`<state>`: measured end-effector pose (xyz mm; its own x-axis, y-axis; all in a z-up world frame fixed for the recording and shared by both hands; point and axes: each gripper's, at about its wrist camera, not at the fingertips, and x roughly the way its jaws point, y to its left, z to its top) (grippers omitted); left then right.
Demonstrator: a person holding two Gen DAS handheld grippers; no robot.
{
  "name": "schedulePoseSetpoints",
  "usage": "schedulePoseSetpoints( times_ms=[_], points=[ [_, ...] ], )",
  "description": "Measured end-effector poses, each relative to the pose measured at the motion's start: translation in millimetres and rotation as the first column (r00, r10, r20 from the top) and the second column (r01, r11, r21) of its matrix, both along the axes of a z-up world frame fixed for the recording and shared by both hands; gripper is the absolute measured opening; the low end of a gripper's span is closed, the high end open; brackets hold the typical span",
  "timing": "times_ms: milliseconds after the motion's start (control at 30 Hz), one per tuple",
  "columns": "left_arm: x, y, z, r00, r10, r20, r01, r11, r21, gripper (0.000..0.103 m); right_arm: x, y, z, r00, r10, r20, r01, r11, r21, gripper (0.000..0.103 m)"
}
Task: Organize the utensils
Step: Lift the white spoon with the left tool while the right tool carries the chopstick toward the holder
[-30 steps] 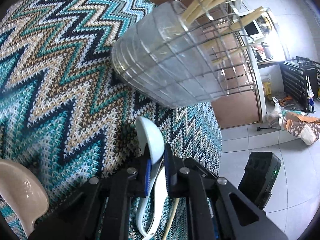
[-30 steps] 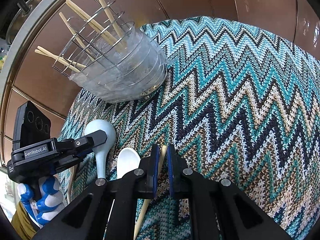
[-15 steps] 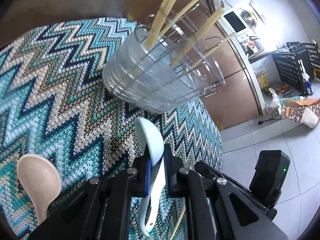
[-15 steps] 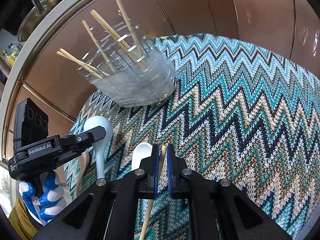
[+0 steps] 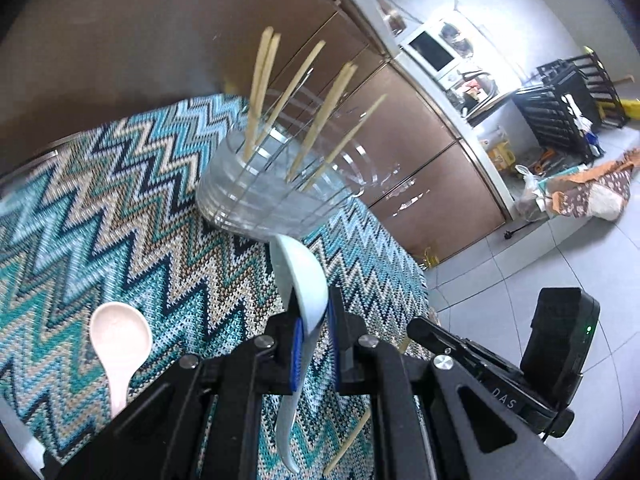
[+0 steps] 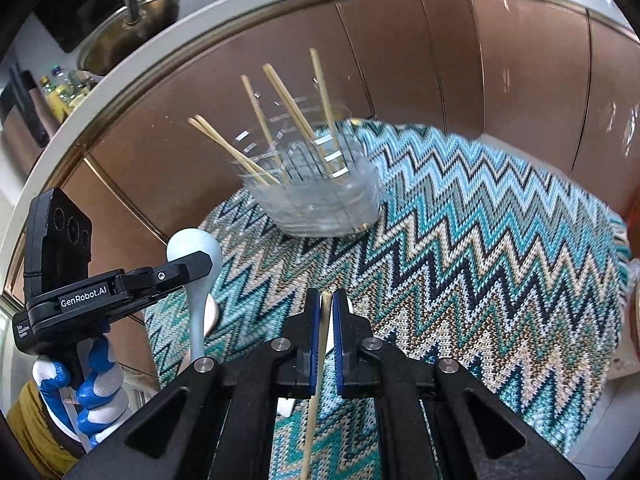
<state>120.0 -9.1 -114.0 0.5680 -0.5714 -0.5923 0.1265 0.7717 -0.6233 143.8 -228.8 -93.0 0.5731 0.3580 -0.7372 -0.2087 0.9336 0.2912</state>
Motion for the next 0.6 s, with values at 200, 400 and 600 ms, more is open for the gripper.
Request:
schedulePoseSetpoints(
  times_ms=[200,400,600],
  points=[
    [-26,8,32,0.996,-0.001,0.091,-0.002,0.999,0.039,0.01,-29,0,31,0.997,0.002,0.073,0.0,1.0,-0.021,0.006],
    [-51,16,67,0.982,0.006,0.187,-0.023,0.996,0.086,0.01,-46,4,63,0.989,0.015,0.15,-0.008,0.999,-0.044,0.005],
    [-60,22,89,0.969,0.011,0.247,-0.04,0.993,0.111,0.01,-49,21,91,0.973,0.025,0.231,-0.009,0.997,-0.071,0.005]
  ],
)
